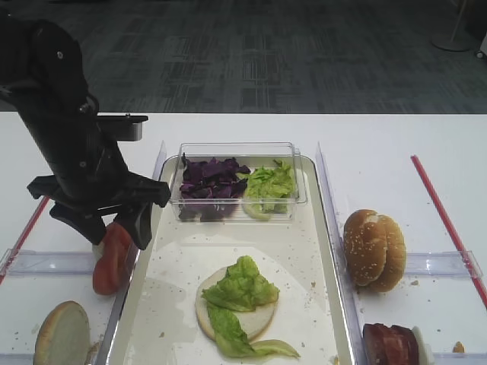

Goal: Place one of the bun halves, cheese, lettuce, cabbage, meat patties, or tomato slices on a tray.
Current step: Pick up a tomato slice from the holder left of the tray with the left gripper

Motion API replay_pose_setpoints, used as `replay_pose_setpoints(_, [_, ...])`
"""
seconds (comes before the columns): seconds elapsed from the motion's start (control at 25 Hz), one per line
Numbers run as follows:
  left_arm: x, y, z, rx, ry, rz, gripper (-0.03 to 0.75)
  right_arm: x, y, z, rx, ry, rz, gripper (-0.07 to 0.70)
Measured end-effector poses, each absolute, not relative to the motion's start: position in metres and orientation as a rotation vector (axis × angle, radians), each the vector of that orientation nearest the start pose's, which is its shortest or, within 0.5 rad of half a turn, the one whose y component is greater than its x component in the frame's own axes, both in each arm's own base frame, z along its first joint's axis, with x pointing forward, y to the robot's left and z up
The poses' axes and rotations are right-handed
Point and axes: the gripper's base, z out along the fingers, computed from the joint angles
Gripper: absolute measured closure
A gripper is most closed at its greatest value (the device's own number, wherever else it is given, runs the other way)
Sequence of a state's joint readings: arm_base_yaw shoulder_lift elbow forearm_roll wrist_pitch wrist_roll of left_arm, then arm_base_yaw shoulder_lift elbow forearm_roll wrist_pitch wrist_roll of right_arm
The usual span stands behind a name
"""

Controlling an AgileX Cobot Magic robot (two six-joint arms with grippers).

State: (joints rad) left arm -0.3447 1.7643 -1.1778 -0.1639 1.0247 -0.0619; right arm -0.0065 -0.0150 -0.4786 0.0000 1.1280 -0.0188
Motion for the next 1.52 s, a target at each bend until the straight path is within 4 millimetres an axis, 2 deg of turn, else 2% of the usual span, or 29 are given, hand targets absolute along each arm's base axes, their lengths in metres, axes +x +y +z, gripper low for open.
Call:
replay_pose_setpoints(0.72, [0.31, -0.125, 0.2, 0.29, 3.044, -0.255, 0.316, -0.008, 0.0, 0.266, -0.015, 2.118, -0.016, 0.061])
replay_pose_setpoints(1.04, [0.313, -0.127, 0.187, 0.278, 3.082, -0.263, 0.331, -0.008, 0.0, 0.266, -0.015, 2.118, -0.016, 0.061])
replay_pose_setpoints(1.32, [0.313, -0.127, 0.187, 0.279, 3.082, -0.263, 0.358, -0.008, 0.0, 0.266, -0.015, 2.118, -0.016, 0.061])
replay_pose_setpoints(1.52, [0.317, -0.129, 0.195, 0.29, 3.08, -0.268, 0.36, -0.008, 0.0, 0.266, -0.015, 2.118, -0.016, 0.061])
